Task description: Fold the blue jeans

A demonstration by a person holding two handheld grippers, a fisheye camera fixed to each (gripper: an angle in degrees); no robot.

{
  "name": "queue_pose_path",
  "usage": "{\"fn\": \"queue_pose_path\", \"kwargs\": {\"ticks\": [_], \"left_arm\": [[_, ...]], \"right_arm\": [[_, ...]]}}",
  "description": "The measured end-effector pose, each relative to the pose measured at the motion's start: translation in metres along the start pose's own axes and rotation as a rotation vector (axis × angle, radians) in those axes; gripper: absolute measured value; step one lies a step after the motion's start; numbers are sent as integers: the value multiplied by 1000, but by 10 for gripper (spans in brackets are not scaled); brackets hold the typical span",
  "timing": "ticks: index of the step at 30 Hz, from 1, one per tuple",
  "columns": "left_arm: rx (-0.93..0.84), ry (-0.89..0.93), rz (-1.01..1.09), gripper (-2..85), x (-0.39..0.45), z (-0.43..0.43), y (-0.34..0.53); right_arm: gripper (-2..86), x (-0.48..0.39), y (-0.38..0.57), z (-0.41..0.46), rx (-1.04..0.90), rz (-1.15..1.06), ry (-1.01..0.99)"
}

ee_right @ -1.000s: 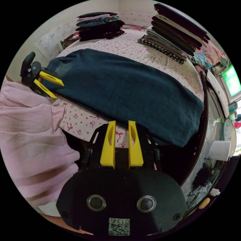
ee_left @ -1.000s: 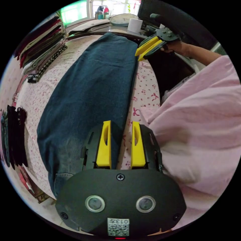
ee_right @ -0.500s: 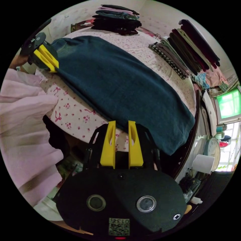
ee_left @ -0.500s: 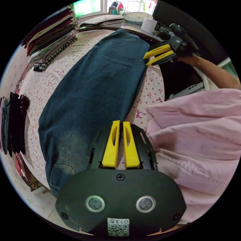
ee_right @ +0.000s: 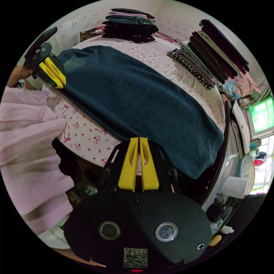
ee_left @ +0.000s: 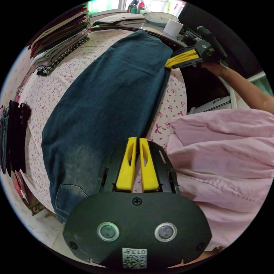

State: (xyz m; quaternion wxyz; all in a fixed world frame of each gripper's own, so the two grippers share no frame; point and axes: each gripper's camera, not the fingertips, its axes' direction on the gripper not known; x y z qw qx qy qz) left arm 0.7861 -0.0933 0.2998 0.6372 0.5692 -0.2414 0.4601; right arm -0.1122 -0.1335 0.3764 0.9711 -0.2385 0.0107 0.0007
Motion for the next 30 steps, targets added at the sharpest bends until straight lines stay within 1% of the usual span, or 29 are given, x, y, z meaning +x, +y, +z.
{"fn": "queue_pose_path", "kwargs": {"ticks": [4,7,10,13,16,22,24,27,28,29,30], "left_arm": [[36,100,-31,42,-15,-3,1],[31,111,-36,60,-18,2,-3],[37,98,-43,61,-14,6,-10],[-2,48,-32,33,-9,15,-20],[-31,35,-14,13,-7,21,-29],[25,-22,28,1,3,-11,-29],[30,9,18,1,1,-8,-28],[-17,126,-56,2,-14,32,-28],[-3,158,-91,3,-19,35,-26],[6,174,-101,4,-21,30,-24],[14,177,-92,5,-20,26,-23]], "right_arm": [[3,14,3,-22,55,35,-39],[4,22,6,-36,86,50,-66],[4,23,6,-48,105,45,-50],[4,27,5,-56,124,59,-51],[5,31,2,-54,102,67,-71],[4,34,6,-82,129,78,-38],[4,33,7,-79,107,75,-36],[4,33,1,-43,14,75,-84],[4,34,0,-37,-12,80,-90],[4,36,-2,-33,-65,90,-73],[4,39,1,-39,-76,93,-40]]}}
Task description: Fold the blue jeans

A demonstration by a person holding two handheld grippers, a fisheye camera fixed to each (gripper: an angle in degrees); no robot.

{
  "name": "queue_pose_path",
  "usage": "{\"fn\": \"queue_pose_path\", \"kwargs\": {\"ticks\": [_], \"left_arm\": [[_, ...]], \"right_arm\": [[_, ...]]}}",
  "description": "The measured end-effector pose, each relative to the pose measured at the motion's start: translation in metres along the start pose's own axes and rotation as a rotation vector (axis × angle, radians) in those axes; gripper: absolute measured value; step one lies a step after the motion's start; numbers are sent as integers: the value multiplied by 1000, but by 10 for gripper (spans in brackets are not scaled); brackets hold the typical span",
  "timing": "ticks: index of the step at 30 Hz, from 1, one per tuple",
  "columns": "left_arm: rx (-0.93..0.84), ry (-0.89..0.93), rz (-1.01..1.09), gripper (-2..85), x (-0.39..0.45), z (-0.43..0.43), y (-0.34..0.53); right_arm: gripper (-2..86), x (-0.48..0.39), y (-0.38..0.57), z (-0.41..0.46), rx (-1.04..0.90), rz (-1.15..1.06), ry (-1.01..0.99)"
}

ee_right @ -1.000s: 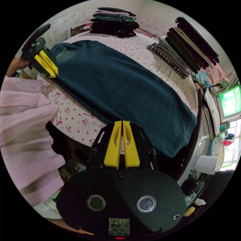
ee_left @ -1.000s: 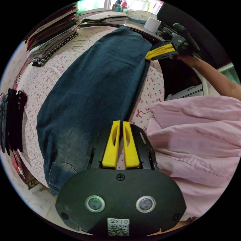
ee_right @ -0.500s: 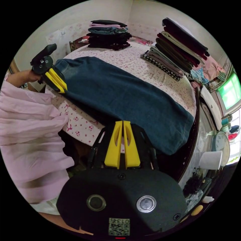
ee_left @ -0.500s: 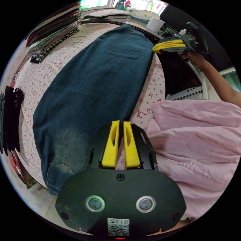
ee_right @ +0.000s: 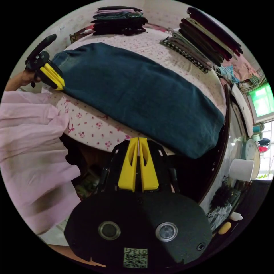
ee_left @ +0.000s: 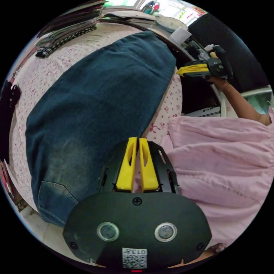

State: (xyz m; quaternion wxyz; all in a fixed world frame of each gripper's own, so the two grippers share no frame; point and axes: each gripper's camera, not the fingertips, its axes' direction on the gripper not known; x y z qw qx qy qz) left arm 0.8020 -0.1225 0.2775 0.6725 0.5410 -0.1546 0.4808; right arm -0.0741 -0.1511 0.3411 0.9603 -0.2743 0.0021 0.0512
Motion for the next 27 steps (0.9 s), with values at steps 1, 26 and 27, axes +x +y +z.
{"fn": "queue_pose_path", "kwargs": {"ticks": [1,26,27], "left_arm": [[8,3,30,5,3,-9,4],[-17,-269,30,93,-107,-68,-120],[-18,-263,25,89,-108,-70,-119]], "right_arm": [[6,7,5,-11,27,12,7],[76,381,-80,34,32,652,-283],[61,373,-80,27,41,584,-229]]}}
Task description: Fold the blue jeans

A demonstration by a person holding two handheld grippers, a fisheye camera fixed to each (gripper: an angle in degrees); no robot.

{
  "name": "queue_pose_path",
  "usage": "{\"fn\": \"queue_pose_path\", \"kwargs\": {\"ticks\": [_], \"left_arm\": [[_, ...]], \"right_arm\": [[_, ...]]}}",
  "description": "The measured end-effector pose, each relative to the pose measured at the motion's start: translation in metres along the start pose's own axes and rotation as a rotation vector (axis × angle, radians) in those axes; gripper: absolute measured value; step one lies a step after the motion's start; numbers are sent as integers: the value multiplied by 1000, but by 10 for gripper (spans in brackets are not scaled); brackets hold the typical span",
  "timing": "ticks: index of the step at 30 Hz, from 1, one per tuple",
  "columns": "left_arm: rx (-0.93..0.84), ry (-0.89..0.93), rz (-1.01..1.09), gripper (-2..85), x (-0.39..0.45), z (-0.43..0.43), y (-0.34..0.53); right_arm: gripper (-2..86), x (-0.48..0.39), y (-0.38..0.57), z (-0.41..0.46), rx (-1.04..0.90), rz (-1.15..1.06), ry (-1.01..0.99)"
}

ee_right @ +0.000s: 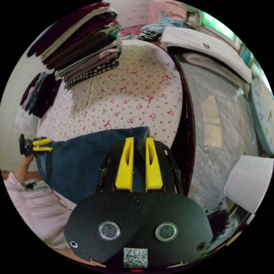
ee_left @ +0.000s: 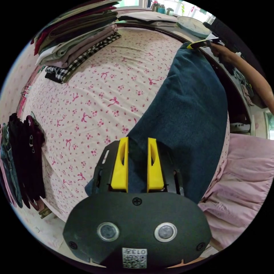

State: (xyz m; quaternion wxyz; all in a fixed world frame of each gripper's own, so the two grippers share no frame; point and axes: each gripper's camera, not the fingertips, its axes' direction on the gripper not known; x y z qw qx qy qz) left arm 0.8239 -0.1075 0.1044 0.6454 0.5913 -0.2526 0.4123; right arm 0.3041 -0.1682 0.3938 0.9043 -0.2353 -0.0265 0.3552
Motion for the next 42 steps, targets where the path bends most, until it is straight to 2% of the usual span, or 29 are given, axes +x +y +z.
{"fn": "queue_pose_path", "kwargs": {"ticks": [2,4,6,9,14,18,20,23,26,30,33,36,39,41,42], "left_arm": [[-3,-14,-5,56,-1,-9,8],[17,-41,2,38,2,-17,17],[29,-87,7,23,7,-26,28],[25,-156,15,12,13,-34,47],[21,-124,-19,3,-3,-52,67],[14,-86,-36,0,-18,-68,82],[23,-64,-62,-1,-29,-80,97],[82,4,-111,-1,-43,-103,124],[148,26,-169,-2,-53,-132,160],[169,-40,-245,-2,-57,-159,216],[171,-62,-418,-1,-71,-174,283],[192,-73,-681,4,-89,-195,376],[244,-60,-1011,23,-99,-216,492],[337,18,-1276,61,-94,-226,590],[363,41,-1338,71,-91,-226,613]], "right_arm": [[51,-16,14,-17,72,-99,88],[45,-39,52,-49,252,-217,182],[43,-47,83,-71,369,-266,184],[40,-39,118,-91,418,-272,109],[45,-12,98,-53,308,-243,84],[46,26,49,18,57,-98,94],[39,41,43,27,32,-12,161],[29,54,48,5,148,76,222],[20,31,55,-17,244,-69,171],[9,-43,73,-26,434,-360,137],[5,-101,74,-4,407,-528,-11],[4,-164,79,27,360,-649,-163],[4,-228,91,54,327,-764,-268],[5,-265,100,69,300,-814,-326],[6,-289,106,76,279,-857,-374]]}}
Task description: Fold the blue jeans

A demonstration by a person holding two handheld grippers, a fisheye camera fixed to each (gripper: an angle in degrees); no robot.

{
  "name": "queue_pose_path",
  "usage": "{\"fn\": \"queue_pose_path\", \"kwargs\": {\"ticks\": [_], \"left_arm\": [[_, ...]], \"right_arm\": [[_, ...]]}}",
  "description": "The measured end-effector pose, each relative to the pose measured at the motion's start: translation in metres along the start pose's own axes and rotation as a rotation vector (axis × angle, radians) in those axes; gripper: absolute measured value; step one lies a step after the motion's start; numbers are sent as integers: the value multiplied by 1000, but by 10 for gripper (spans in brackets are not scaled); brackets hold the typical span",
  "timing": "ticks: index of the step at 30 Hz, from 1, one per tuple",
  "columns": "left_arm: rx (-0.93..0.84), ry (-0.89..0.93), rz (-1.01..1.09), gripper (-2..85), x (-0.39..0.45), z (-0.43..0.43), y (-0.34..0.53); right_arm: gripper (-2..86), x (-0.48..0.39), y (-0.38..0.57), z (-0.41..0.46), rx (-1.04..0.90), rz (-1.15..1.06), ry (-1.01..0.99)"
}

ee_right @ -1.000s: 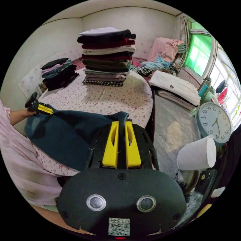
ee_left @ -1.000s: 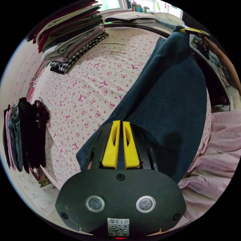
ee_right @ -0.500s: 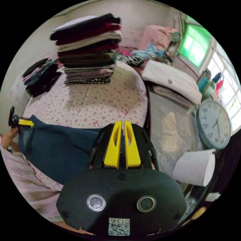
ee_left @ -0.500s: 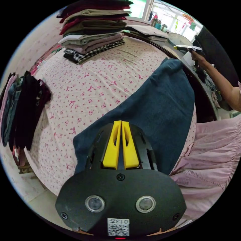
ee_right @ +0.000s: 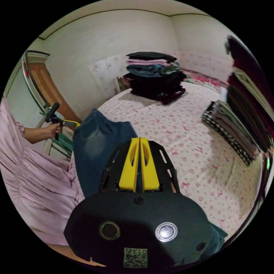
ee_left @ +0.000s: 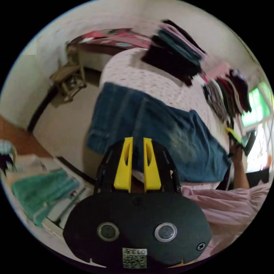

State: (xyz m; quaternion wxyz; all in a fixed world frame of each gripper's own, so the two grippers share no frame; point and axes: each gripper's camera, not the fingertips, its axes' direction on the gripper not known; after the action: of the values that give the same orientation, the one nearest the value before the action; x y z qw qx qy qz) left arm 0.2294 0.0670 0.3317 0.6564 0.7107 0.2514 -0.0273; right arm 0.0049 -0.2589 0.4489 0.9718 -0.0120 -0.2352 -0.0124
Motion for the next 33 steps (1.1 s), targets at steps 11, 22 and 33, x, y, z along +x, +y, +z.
{"fn": "queue_pose_path", "kwargs": {"ticks": [11,22,33], "left_arm": [[110,556,-408,146,-215,-22,54],[84,695,-349,41,-255,-56,24],[197,488,-28,35,-234,-150,0]], "right_arm": [[75,-211,-39,143,-276,-375,-122],[54,-356,0,266,-559,-686,71],[11,-373,-36,236,-390,-785,82]]}}
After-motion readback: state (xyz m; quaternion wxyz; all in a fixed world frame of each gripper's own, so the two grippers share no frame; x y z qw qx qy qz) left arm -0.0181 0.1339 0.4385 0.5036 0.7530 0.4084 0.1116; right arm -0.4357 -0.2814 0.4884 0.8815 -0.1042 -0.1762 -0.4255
